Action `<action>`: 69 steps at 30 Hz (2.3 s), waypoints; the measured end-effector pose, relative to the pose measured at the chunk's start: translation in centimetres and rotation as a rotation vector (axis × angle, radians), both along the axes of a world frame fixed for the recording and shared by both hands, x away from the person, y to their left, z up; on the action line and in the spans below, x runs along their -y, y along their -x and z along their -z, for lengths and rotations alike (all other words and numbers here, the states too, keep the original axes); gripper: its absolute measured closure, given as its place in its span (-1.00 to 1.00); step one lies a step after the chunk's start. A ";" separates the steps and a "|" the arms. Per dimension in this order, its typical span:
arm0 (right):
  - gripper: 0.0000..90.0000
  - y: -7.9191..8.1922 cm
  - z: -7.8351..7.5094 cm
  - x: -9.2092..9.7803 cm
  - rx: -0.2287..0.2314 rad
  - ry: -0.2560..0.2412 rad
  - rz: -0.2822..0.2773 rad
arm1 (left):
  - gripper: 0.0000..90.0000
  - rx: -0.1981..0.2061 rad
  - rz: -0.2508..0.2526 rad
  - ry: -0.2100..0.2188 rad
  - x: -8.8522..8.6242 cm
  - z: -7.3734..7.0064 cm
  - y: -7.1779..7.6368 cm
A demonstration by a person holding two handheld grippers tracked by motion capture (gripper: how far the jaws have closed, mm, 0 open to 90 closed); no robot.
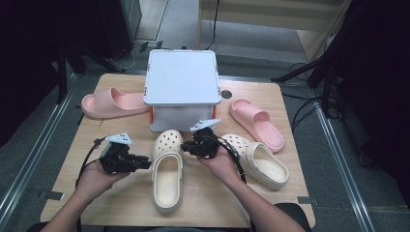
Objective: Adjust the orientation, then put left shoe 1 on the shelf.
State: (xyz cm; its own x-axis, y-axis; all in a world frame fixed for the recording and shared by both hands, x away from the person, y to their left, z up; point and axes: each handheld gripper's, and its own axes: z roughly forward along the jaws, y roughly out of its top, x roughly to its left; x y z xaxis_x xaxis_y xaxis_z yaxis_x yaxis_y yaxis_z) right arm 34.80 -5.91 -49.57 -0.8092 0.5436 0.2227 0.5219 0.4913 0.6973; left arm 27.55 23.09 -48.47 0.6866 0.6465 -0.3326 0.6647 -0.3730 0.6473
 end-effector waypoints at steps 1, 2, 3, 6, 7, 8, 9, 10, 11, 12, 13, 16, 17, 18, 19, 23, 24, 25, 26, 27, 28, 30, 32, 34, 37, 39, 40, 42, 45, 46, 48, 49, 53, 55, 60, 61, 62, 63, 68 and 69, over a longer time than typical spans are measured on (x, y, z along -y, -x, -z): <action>0.59 0.1 -0.1 0.0 0.010 0.003 0.008 | 0.40 0.002 -0.013 0.000 -0.2 -0.3 -0.2; 0.55 0.2 -0.2 0.1 0.023 0.003 0.013 | 0.36 0.008 -0.027 -0.013 -0.4 -0.7 -0.4; 0.49 0.4 -0.4 0.1 0.030 0.001 0.016 | 0.35 0.015 -0.045 -0.022 -0.4 -1.1 -0.6; 0.35 1.1 -1.1 0.3 0.064 -0.004 0.030 | 0.36 0.045 -0.057 -0.008 -0.5 -2.5 -1.0; 0.31 1.4 -1.3 0.5 0.073 -0.011 0.039 | 0.36 0.053 -0.053 -0.006 -0.4 -2.9 -1.3; 0.26 1.7 -1.6 0.7 0.074 -0.016 0.047 | 0.35 0.049 -0.042 -0.012 -0.3 -3.3 -1.6; 0.22 2.0 -1.8 0.8 0.073 -0.025 0.052 | 0.33 0.048 -0.027 -0.023 -0.1 -3.6 -1.9; 0.18 2.2 -2.0 1.0 0.068 -0.033 0.055 | 0.32 0.054 -0.020 -0.033 0.0 -4.0 -2.2; 0.17 2.4 -2.1 1.2 0.066 -0.039 0.054 | 0.30 0.059 -0.015 -0.040 0.1 -4.4 -2.6; 0.16 2.7 -2.3 1.3 0.058 -0.047 0.046 | 0.27 0.055 -0.011 -0.033 0.2 -4.8 -3.0; 0.14 2.8 -2.4 1.5 0.052 -0.050 0.041 | 0.26 0.050 -0.006 -0.022 0.2 -5.1 -3.4; 0.06 3.3 -2.6 2.0 0.028 -0.057 0.055 | 0.23 0.050 0.002 -0.023 0.3 -6.0 -4.6; 0.04 3.4 -2.7 2.2 0.013 -0.065 0.063 | 0.24 0.051 0.002 -0.021 0.3 -6.3 -4.9; 0.03 3.6 -2.8 2.4 0.002 -0.071 0.072 | 0.24 0.042 0.000 -0.014 0.4 -6.7 -5.3; 0.01 3.7 -2.9 2.6 -0.007 -0.078 0.079 | 0.25 0.030 -0.002 0.000 0.4 -7.0 -5.7; -0.04 4.6 -3.3 3.0 -0.007 -0.082 0.100 | 0.32 0.044 0.005 0.017 0.6 -8.3 -6.8; -0.05 4.8 -3.3 3.0 -0.007 -0.080 0.105 | 0.35 0.049 0.010 0.018 0.7 -8.6 -7.1; -0.04 4.9 -3.3 3.0 -0.007 -0.080 0.105 | 0.39 0.059 0.008 0.021 0.7 -8.9 -7.3; -0.03 5.1 -3.3 3.0 -0.009 -0.073 0.098 | 0.44 0.067 0.008 0.025 0.7 -9.2 -7.5; -0.02 5.2 -3.2 3.0 -0.009 -0.067 0.101 | 0.49 0.075 0.007 0.031 0.7 -9.6 -7.7; -0.02 5.4 -3.2 2.9 -0.013 -0.063 0.101 | 0.53 0.081 0.006 0.028 0.7 -9.9 -7.9; -0.03 5.6 -3.2 2.8 -0.013 -0.063 0.104 | 0.59 0.102 -0.005 0.004 0.9 -10.5 -8.5; -0.05 6.0 -3.1 2.8 -0.016 -0.061 0.110 | 0.64 0.114 -0.007 -0.004 1.1 -11.3 -9.0; -0.08 6.4 -2.9 2.6 -0.018 -0.060 0.115 | 0.66 0.110 -0.003 -0.009 1.5 -11.9 -9.7; -0.11 7.1 -2.6 2.2 -0.022 -0.059 0.126 | 0.67 0.106 -0.002 -0.014 1.6 -12.4 -10.8; -0.11 7.4 -2.4 2.0 -0.024 -0.067 0.137 | 0.70 0.116 -0.019 -0.023 1.6 -12.6 -11.4; -0.11 7.5 -2.3 1.9 -0.028 -0.071 0.137 | 0.72 0.130 -0.024 -0.038 1.5 -12.6 -11.6; -0.14 7.8 -2.0 1.6 -0.027 -0.062 0.137 | 0.77 0.138 -0.037 -0.043 1.3 -12.5 -11.9; -0.17 8.0 -1.6 1.2 -0.033 -0.043 0.138 | 0.79 0.149 -0.049 -0.061 1.1 -12.2 -12.1; -0.17 8.1 -1.4 1.1 -0.038 -0.041 0.141 | 0.79 0.154 -0.054 -0.064 1.1 -12.1 -12.2; -0.18 8.2 -1.1 0.7 -0.041 -0.033 0.145 | 0.78 0.162 -0.054 -0.075 1.0 -11.9 -12.4; -0.17 8.3 -0.9 0.6 -0.044 -0.027 0.145 | 0.78 0.163 -0.057 -0.074 0.9 -11.8 -12.5; -0.10 8.4 -0.4 0.1 -0.055 -0.009 0.147 | 0.79 0.157 -0.055 -0.083 0.9 -11.4 -12.9; -0.09 8.4 -0.3 0.0 -0.059 -0.018 0.159 | 0.80 0.160 -0.059 -0.103 1.0 -11.2 -13.0; -0.12 8.4 0.1 -0.7 -0.066 -0.008 0.157 | 0.80 0.163 -0.064 -0.086 0.7 -11.0 -13.2; -0.12 8.4 0.2 -0.9 -0.065 -0.003 0.165 | 0.80 0.163 -0.065 -0.084 0.7 -11.0 -13.2; -0.11 8.3 0.3 -1.1 -0.068 0.000 0.167 | 0.79 0.162 -0.069 -0.084 0.7 -11.0 -13.2; -0.02 8.0 0.4 -1.3 -0.068 0.008 0.172 | 0.78 0.161 -0.072 -0.083 0.7 -11.0 -13.1; 0.17 7.2 0.5 -2.0 -0.099 0.018 0.169 | 0.76 0.155 -0.068 -0.073 0.5 -10.9 -13.1; 0.18 7.2 0.5 -2.1 -0.090 0.029 0.167 | 0.76 0.156 -0.068 -0.073 0.5 -10.9 -13.1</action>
